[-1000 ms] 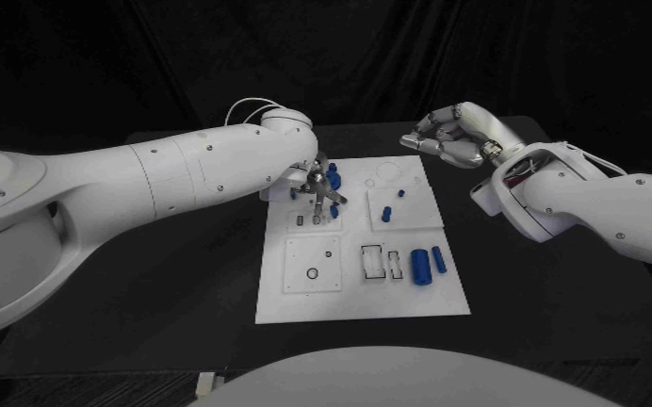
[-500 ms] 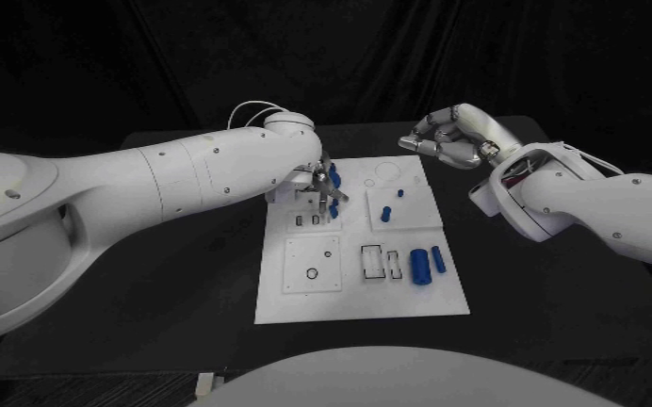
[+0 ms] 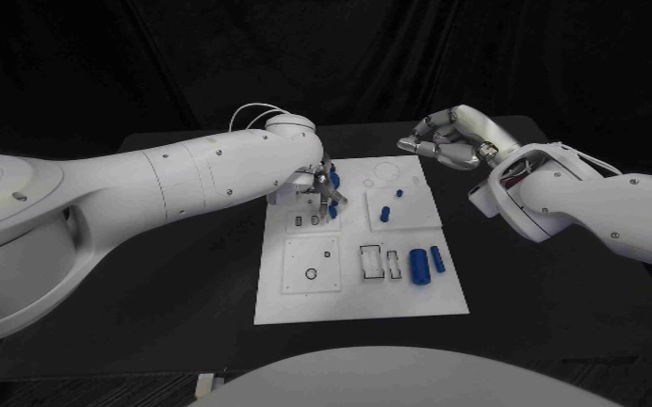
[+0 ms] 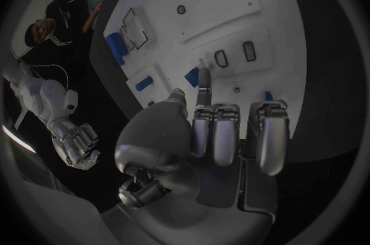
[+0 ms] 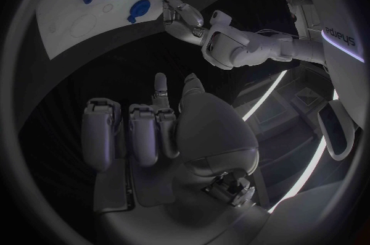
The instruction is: Assemble the parts on the task board
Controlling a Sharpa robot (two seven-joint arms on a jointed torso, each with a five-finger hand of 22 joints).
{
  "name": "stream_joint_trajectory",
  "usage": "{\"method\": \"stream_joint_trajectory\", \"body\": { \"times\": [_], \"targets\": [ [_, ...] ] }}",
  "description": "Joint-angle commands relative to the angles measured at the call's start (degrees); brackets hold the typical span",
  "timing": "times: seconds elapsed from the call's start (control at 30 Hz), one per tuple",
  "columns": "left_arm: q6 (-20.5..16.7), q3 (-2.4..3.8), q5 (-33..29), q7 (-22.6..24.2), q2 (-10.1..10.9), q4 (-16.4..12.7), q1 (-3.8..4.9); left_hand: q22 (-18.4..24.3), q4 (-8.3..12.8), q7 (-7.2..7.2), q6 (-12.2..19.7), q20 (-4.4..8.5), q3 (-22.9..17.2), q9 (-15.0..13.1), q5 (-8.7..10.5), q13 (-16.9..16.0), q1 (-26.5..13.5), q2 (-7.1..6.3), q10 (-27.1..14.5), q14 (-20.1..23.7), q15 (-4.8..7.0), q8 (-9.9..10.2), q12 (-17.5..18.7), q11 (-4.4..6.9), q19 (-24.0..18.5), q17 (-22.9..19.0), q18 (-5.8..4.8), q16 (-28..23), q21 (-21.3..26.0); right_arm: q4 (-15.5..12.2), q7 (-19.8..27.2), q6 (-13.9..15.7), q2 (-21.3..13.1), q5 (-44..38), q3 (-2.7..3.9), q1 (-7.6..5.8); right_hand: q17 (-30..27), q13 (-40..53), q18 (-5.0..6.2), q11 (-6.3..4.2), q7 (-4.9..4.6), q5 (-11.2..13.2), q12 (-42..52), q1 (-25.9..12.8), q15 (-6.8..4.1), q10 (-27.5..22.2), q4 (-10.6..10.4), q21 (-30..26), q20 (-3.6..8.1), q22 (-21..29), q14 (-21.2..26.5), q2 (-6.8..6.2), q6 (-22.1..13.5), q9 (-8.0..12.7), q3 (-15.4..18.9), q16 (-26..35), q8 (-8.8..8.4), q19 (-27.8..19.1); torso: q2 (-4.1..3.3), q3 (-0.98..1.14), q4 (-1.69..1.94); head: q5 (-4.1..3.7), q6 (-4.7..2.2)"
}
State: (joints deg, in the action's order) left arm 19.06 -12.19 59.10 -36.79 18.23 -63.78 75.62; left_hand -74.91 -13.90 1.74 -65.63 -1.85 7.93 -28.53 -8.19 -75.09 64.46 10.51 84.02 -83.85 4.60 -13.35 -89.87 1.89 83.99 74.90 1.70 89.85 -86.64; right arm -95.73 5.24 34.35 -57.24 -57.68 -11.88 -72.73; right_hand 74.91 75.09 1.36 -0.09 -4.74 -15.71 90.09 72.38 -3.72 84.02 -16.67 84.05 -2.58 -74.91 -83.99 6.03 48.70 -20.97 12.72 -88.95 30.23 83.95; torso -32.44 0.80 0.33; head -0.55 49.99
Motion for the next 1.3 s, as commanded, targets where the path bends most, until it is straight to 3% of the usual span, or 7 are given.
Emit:
{"method": "stream_joint_trajectory", "body": {
  "times": [0.03, 0.83, 1.3],
  "targets": [
    [-0.3, 0.06, -0.5, -0.1, -0.2, 0.0, -0.16, -13.9, 0.0, 0.09, -0.5, 0.02, -0.5, -0.1, 0.01, -14.9, 0.6, -0.29, 6.0, -6.2, 0.16, 0.3, -0.1, 0.3, 3.8, 15.1, -0.78, 0.2, 0.1, 0.0, -1.0, -0.5, 0.0, -0.4, 0.04, 0.15, 11.5, 14.9, 0.42, 0.46, 0.06, -0.3, -0.1, 0.3, 0.44, 6.0, 0.0, -0.4, -0.48, -12.7, -5.3, 0.24, -0.4, -0.1, 0.3, 0.3, 0.17, 2.5, -0.03, -0.01, 0.05, -0.09, 0.01],
    [1.3, 0.06, -0.5, -0.2, -0.9, 1.2, -0.71, -13.7, 0.5, -0.06, -0.8, 0.15, -1.1, -0.4, -0.01, -14.9, 1.5, -0.61, 6.0, -6.2, 0.29, 0.5, -0.1, 0.44, 3.6, 15.1, -0.66, 0.2, 0.5, 0.0, -0.7, -0.6, 0.2, -0.4, 0.04, 0.41, 11.4, 14.9, 0.44, 0.42, 0.1, -0.3, -0.1, 0.4, 0.42, 6.0, 0.0, -0.4, -0.48, -12.7, -5.2, 0.28, -0.3, -0.1, 0.4, 0.3, 0.37, 2.5, 0.03, -0.01, -0.02, 0.41, 0.01],
    [1.0, 0.06, -0.5, 0.8, -1.2, 1.6, -0.97, -13.6, 1.6, -0.07, -0.7, 0.22, -2.3, -0.6, -0.25, -14.2, 2.9, -0.8, 5.5, -6.2, 0.34, 1.1, 0.6, 0.47, 3.4, 15.1, -0.58, 0.2, 0.9, 0.1, -0.9, -0.8, 0.1, -0.4, 0.04, 0.47, 11.2, 14.9, 0.49, 0.37, 0.16, -0.2, -0.1, 0.5, 0.39, 6.0, 0.1, -0.6, -0.47, -12.6, -5.2, 0.37, -0.3, -0.2, 0.4, 0.4, 0.6, 2.4, -0.01, -0.01, 0.02, 0.2, 0.01]
  ]
}}
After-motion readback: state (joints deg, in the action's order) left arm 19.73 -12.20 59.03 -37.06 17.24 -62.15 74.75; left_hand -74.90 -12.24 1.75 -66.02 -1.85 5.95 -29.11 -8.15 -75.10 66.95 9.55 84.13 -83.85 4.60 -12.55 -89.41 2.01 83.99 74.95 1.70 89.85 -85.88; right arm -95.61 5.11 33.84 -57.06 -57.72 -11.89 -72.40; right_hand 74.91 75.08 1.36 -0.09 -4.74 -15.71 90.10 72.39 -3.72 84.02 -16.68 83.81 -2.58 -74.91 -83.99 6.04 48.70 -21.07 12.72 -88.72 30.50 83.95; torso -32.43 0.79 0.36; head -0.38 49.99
